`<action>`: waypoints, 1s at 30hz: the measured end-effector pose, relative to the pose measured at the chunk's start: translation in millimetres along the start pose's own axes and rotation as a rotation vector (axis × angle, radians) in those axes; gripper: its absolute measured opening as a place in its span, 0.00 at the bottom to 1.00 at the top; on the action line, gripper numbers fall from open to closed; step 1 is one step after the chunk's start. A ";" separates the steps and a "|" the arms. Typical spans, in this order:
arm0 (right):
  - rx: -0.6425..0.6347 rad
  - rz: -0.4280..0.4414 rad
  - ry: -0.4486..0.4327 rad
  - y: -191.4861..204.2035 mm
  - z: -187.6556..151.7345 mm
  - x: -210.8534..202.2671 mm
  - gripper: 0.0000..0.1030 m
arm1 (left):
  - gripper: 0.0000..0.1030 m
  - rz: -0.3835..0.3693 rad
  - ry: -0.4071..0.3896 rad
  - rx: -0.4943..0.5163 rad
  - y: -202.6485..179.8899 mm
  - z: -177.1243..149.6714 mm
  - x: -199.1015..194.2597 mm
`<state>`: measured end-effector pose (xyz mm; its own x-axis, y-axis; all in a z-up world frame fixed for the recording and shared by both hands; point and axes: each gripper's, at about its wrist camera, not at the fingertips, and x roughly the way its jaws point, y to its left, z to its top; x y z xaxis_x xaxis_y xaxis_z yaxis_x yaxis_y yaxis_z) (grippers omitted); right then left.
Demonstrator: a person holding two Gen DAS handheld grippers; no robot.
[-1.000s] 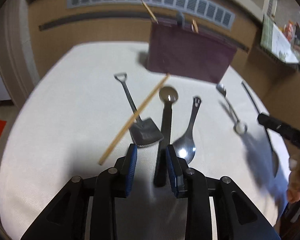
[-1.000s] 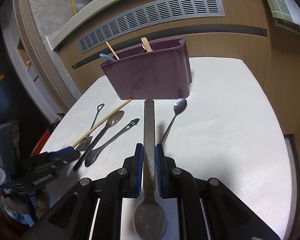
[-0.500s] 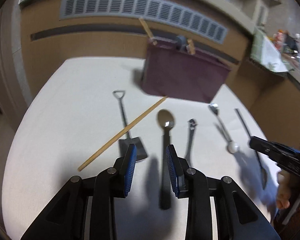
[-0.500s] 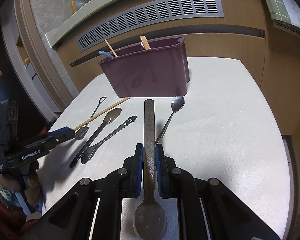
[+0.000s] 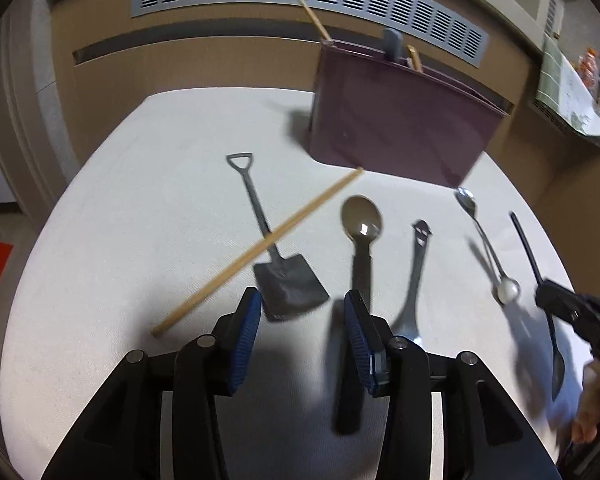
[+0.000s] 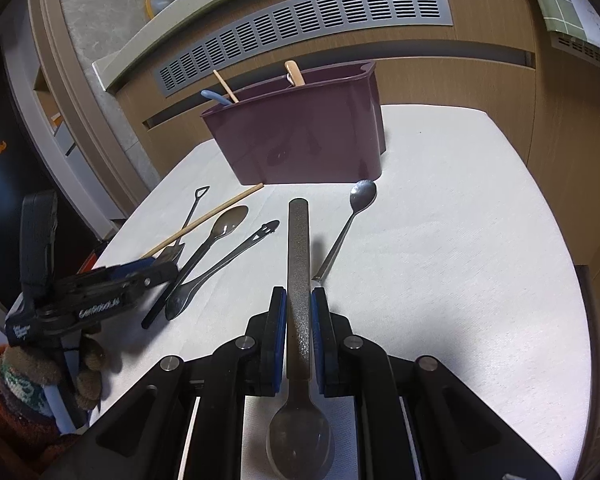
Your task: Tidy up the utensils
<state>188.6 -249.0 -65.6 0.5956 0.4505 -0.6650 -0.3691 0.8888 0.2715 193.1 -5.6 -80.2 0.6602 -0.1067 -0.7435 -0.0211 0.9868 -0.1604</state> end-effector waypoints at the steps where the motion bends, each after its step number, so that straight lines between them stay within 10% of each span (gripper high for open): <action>1: -0.001 -0.001 0.000 0.1 -0.3 0.2 0.10 | 0.43 0.011 -0.001 -0.001 -0.6 0.7 0.6; 10: -0.024 -0.068 0.004 8.6 4.9 9.6 0.10 | 0.35 0.138 -0.013 0.043 -12.2 8.1 9.4; 14: -0.013 -0.048 0.007 4.6 3.6 7.1 0.10 | 0.12 0.127 -0.159 0.054 -5.0 9.2 -22.3; 19: -0.027 -0.050 -0.018 7.2 11.4 2.3 0.10 | 0.12 0.122 -0.313 0.089 2.6 23.7 -67.1; 30: -0.093 0.114 0.114 25.8 -2.1 16.2 0.11 | 0.25 -0.074 -0.110 -0.048 30.0 -9.5 -46.1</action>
<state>187.2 -218.9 -70.8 0.4632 0.5310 -0.7095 -0.4972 0.8185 0.2880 154.9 27.8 -56.9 0.7398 -0.1627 -0.6529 -0.0034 0.9694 -0.2454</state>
